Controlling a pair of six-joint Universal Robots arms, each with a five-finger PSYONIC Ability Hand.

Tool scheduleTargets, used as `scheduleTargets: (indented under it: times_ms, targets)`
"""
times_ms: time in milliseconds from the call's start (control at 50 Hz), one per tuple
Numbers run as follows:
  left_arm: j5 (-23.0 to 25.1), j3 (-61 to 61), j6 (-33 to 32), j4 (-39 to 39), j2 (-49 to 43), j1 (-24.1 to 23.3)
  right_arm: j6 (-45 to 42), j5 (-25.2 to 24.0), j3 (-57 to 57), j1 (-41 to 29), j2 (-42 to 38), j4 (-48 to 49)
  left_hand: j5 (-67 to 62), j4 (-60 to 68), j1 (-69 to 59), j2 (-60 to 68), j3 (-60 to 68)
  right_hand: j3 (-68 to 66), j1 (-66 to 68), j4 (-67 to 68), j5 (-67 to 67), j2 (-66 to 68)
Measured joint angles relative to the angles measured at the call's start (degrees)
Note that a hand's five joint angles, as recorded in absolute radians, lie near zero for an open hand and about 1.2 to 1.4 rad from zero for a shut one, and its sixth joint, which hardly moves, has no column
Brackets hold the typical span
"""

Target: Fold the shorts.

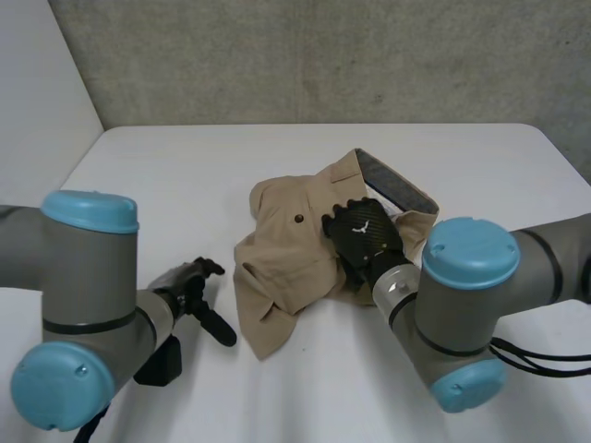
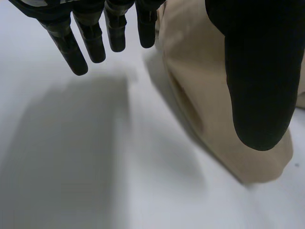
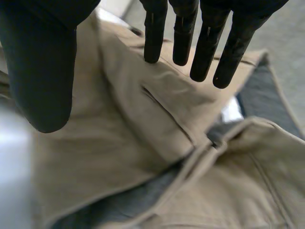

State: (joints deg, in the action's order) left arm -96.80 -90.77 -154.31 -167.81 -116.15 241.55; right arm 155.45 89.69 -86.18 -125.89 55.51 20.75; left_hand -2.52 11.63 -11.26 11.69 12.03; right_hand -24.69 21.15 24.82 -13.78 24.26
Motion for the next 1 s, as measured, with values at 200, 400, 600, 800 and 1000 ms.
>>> scheduleTargets:
  times_ms: [200, 400, 600, 800, 1000]
  targets:
    - [0.1, 4.5, 2.3, -2.1, -3.7, -2.6, -3.7, 3.9, 0.0, 0.3, -1.1, 6.7, 0.0, 0.1, -0.2, 0.1, 0.0, -4.0, 3.2, 3.8, -3.5, 4.3]
    - [-0.6, 9.4, 2.4, -3.5, -8.7, -5.6, -3.8, 1.6, 0.6, 0.4, -2.2, 6.5, -7.0, 7.9, -9.2, 8.0, 7.6, -13.1, 11.2, 12.9, -12.4, 13.7]
    - [-9.6, 13.7, 1.3, -3.4, -11.0, -5.8, -2.0, -0.1, 2.6, 1.0, -1.7, 4.6, -52.2, 54.1, -51.1, 54.0, 53.3, -42.6, 34.6, 43.0, -41.4, 42.9]
    - [-10.6, 15.1, -11.5, -2.4, 1.9, -5.7, 2.2, -2.9, 7.8, 4.1, 12.7, -13.4, -53.6, 56.5, -51.2, 56.3, 55.8, -42.8, 34.6, 43.1, -41.4, 42.9]
    - [-6.4, 15.5, -30.4, -3.1, 25.3, -5.3, 2.0, -6.9, 15.4, 7.4, 30.2, -30.7, -53.6, 56.5, -51.2, 56.5, 55.9, -43.0, 34.6, 43.1, -41.4, 42.9]
